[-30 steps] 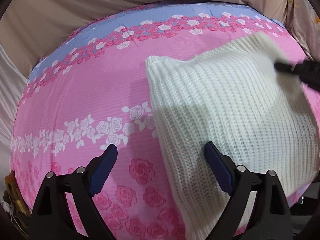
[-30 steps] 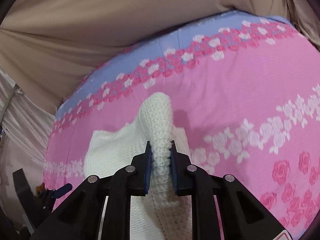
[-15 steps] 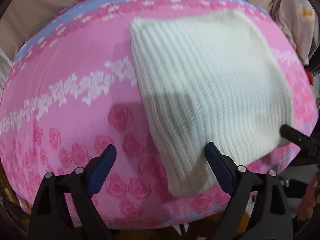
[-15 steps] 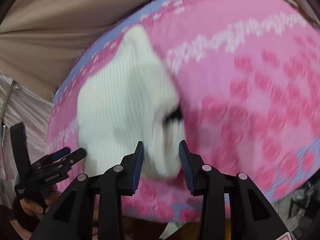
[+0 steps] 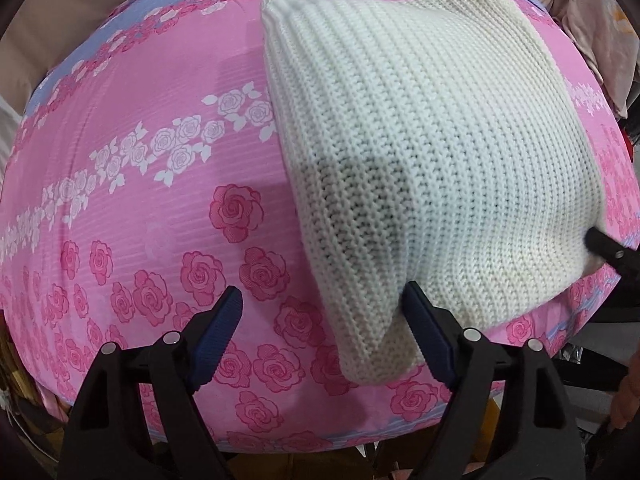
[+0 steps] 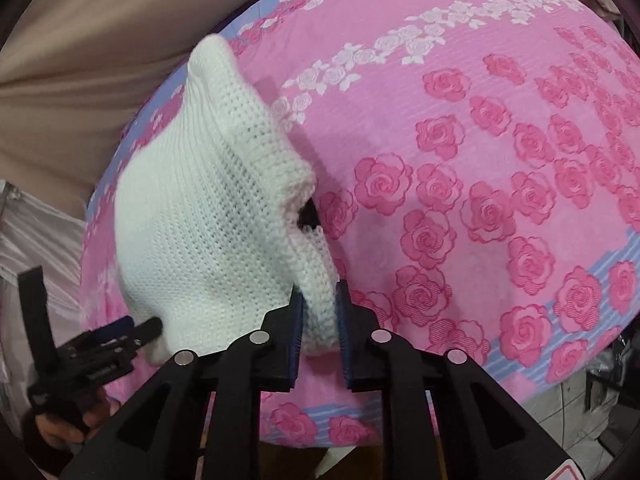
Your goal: Fold small clothes
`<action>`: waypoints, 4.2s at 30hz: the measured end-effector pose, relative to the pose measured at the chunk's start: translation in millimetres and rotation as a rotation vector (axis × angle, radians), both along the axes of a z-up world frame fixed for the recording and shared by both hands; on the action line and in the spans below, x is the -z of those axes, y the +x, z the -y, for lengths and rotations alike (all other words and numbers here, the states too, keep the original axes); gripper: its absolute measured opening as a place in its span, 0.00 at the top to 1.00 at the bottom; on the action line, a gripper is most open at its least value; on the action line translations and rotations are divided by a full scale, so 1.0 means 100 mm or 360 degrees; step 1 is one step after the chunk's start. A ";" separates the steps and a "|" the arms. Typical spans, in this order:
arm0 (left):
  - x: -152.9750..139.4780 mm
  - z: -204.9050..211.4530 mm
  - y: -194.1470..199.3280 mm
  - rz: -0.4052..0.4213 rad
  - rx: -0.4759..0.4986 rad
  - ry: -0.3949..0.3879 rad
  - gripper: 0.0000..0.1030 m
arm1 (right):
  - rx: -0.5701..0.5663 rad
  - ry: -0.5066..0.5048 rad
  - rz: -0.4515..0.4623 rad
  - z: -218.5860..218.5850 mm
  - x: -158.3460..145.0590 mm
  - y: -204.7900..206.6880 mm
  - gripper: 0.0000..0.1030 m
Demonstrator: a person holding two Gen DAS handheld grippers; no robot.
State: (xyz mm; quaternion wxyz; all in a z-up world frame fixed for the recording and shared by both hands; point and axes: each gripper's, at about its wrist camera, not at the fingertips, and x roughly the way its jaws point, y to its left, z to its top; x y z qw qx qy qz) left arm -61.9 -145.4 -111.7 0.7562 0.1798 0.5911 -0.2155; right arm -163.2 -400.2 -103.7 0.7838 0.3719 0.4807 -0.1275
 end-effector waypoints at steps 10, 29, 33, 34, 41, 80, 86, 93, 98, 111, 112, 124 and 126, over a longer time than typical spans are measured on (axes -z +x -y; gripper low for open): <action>0.03 0.00 0.04 0.0001 -0.0003 0.0009 0.20 | -0.0146 -0.0275 0.0186 -0.05 -0.65 0.59 0.82; -0.46 0.44 1.21 0.0255 -0.0177 -0.0185 0.21 | -0.0261 -0.0221 0.0215 0.29 -0.66 1.77 0.81; -0.15 0.43 1.41 0.0189 -0.0287 -0.0237 0.13 | -0.0251 -0.0178 0.0039 0.44 0.00 2.11 0.78; -0.15 0.40 1.43 0.0179 -0.0292 -0.0247 0.13 | -0.0228 -0.0122 0.0069 0.50 0.02 2.10 0.78; -0.43 -0.11 0.96 0.0105 -0.0258 -0.0432 0.14 | -0.0043 -0.0065 0.0205 0.65 -0.41 1.07 0.61; 0.01 -0.19 0.60 -0.0199 -0.0299 -0.0591 0.11 | -0.0029 0.0236 0.0243 0.19 -0.09 0.37 0.28; 0.23 -0.10 0.71 -0.0281 -0.0360 -0.0654 0.05 | -0.0046 0.0379 0.0204 0.07 0.28 0.63 0.20; 0.31 0.07 0.75 -0.0388 -0.0383 -0.0738 0.05 | -0.0083 0.0354 0.0234 -0.04 0.24 0.83 0.19; 0.31 0.20 0.75 -0.0392 -0.0378 -0.0722 0.05 | -0.0064 0.0377 0.0237 -0.05 0.24 0.90 0.20; 0.13 0.09 0.74 -0.0435 -0.0358 -0.0854 0.50 | -0.0046 0.0489 0.0314 0.02 0.23 0.92 0.55; 0.09 0.06 0.73 -0.0456 -0.0356 -0.0885 0.52 | -0.0044 0.0484 0.0330 0.02 0.18 0.89 0.60; -1.38 0.34 0.01 -0.0374 0.0145 -0.1248 0.57 | 0.0045 0.0307 0.0710 0.07 -1.16 -0.06 0.66; -1.78 0.42 -0.14 -0.0272 0.0288 -0.1310 0.57 | 0.0070 0.0202 0.0820 0.09 -1.53 -0.27 0.66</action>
